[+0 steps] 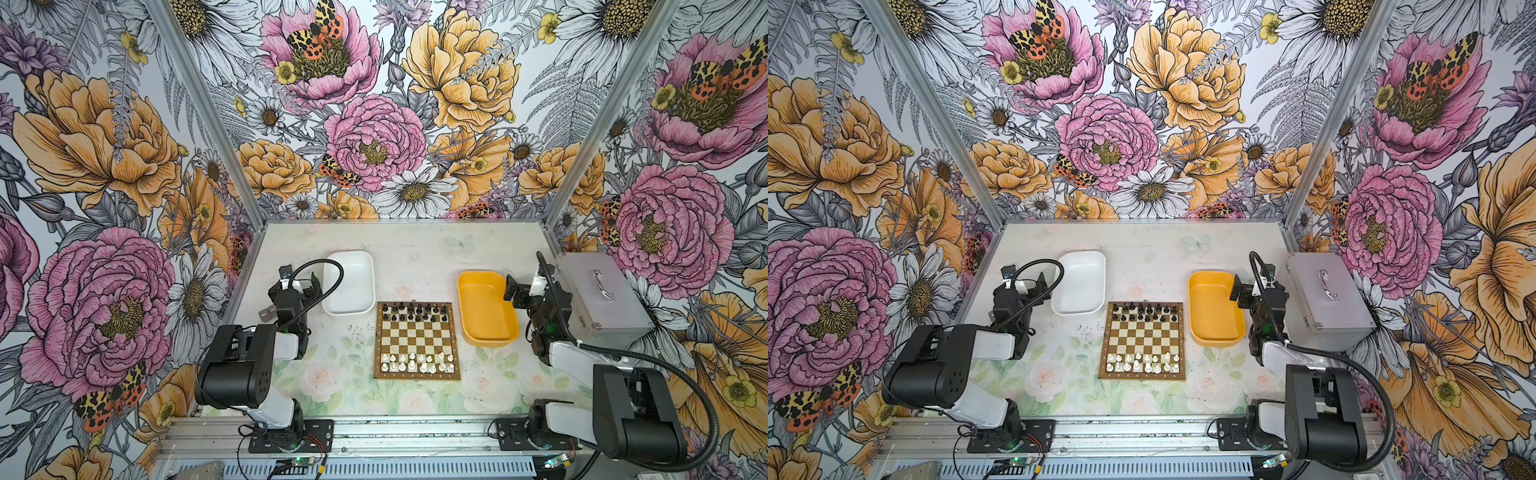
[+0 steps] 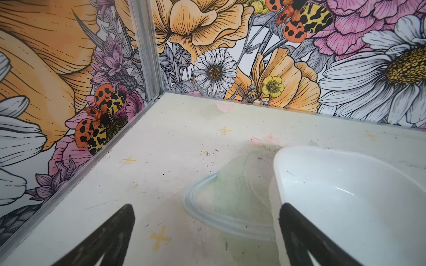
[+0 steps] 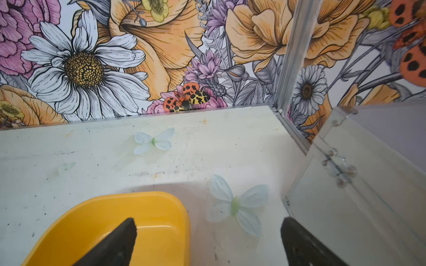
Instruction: Set up the chess pieces on the board
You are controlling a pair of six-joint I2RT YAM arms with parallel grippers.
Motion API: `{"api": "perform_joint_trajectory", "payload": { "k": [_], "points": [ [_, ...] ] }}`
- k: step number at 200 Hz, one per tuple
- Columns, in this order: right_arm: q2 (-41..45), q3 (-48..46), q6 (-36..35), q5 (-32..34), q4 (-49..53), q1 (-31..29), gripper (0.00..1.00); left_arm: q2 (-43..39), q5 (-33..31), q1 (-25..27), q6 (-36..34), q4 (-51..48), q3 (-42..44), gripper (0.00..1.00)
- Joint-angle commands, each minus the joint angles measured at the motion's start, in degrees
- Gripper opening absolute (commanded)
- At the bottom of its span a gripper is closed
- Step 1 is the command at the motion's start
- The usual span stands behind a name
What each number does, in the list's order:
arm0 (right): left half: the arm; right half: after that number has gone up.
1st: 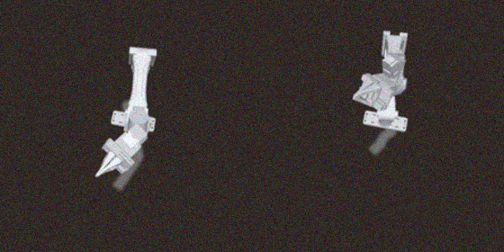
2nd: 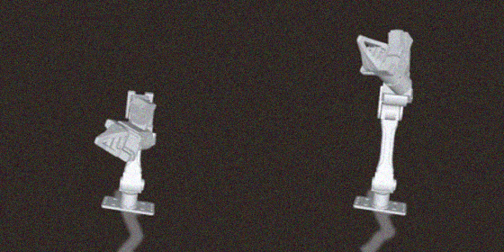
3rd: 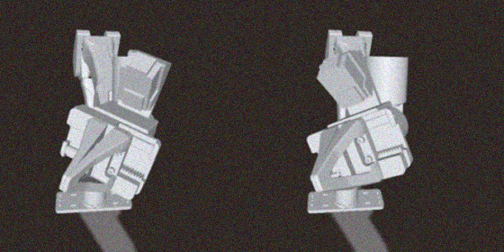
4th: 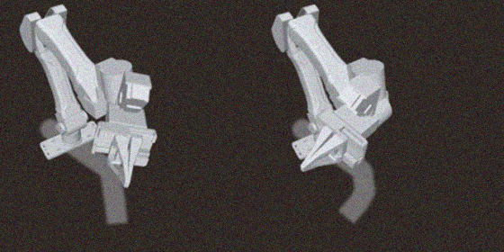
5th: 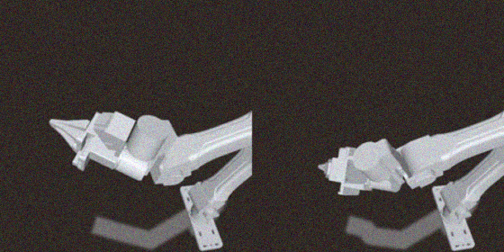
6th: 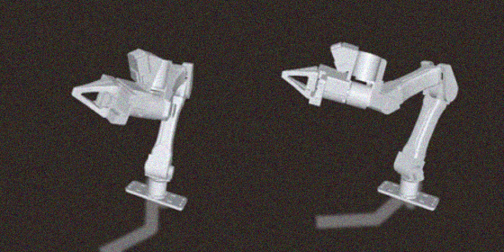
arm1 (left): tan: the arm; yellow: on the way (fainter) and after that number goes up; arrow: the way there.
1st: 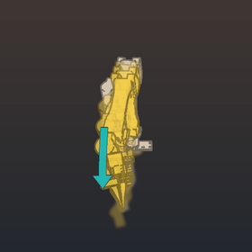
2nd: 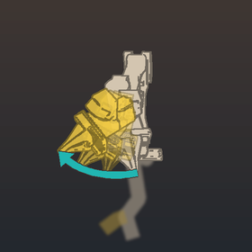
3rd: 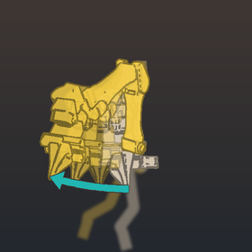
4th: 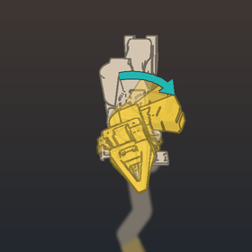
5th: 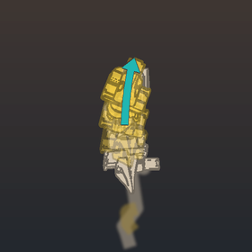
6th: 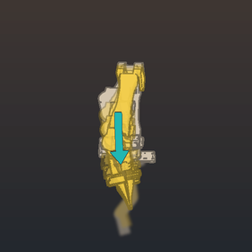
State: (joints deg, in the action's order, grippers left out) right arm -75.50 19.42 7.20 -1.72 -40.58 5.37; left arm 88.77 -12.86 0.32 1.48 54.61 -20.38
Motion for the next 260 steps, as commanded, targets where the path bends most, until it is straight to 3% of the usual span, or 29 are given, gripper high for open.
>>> {"api": "perform_joint_trajectory", "payload": {
  "k": [1, 31, 75, 260],
  "points": [
    [-6.13, -0.46, 0.5, 2.32, -10.26, -0.28, 1.0, 0.05, 0.24, 0.13, -0.73, 0.23, -0.73, 0.99],
    [-13.15, -0.15, -0.2, 2.39, -16.62, -1.1, 1.0, 0.06, 0.21, 0.12, -0.75, 0.24, -0.71, 0.99],
    [-12.41, 2.52, -1.09, 0.83, -9.77, -1.33, 1.0, 0.06, 0.2, 0.12, -0.71, 0.24, -0.71, 0.99],
    [-12.49, 2.99, -2.1, 3.36, -8.93, -2.73, 1.0, 0.01, -0.31, 0.39, -0.78, 0.5, -0.62, 0.99]
  ]
}}
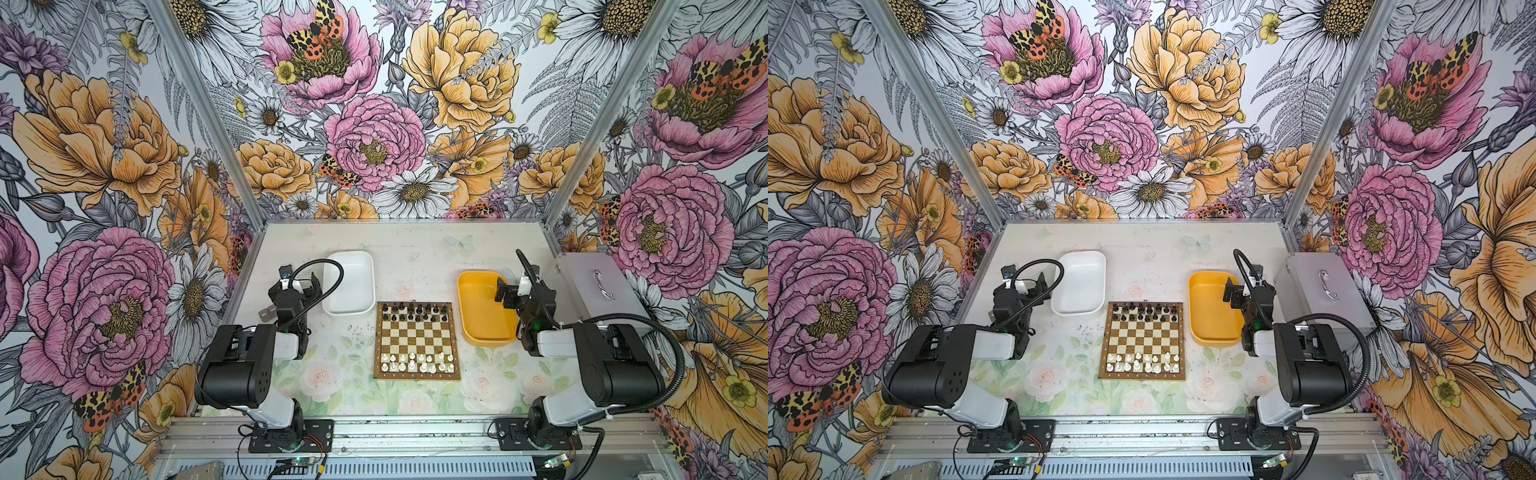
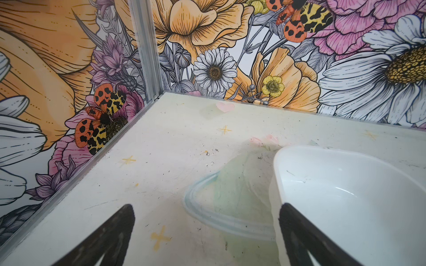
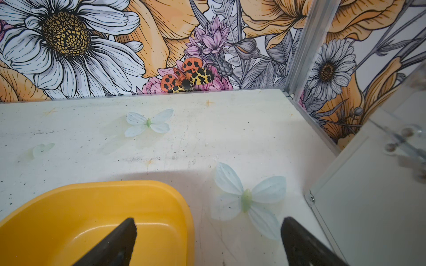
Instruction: Set up the chess pieces on the board
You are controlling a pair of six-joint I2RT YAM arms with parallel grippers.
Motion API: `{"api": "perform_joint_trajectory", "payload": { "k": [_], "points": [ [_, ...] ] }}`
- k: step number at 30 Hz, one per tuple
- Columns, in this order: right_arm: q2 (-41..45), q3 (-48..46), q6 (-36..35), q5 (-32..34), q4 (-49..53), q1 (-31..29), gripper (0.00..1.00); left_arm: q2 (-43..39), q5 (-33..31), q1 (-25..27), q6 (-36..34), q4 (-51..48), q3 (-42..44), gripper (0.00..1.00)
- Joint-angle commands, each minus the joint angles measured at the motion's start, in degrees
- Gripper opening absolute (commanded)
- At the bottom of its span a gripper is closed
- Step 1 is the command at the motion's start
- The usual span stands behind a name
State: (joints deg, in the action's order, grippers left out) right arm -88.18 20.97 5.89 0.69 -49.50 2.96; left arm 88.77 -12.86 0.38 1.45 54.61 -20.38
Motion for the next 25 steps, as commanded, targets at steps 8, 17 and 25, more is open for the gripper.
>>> {"api": "perform_joint_trajectory", "payload": {
  "k": [8, 17, 25],
  "points": [
    [0.17, 1.46, -0.77, 1.01, -0.03, -0.33, 1.0, 0.06, -0.28, 0.32, -0.83, 0.43, -0.69, 0.99],
    [-0.02, 2.13, -0.77, 1.08, 1.09, -0.35, 1.0, 0.08, -0.34, 0.32, -0.75, 0.48, -0.63, 0.99],
    [0.13, 1.95, -1.04, 1.79, 0.64, -0.88, 1.0, 0.08, -0.33, 0.4, -0.75, 0.41, -0.62, 0.99]
  ]
}}
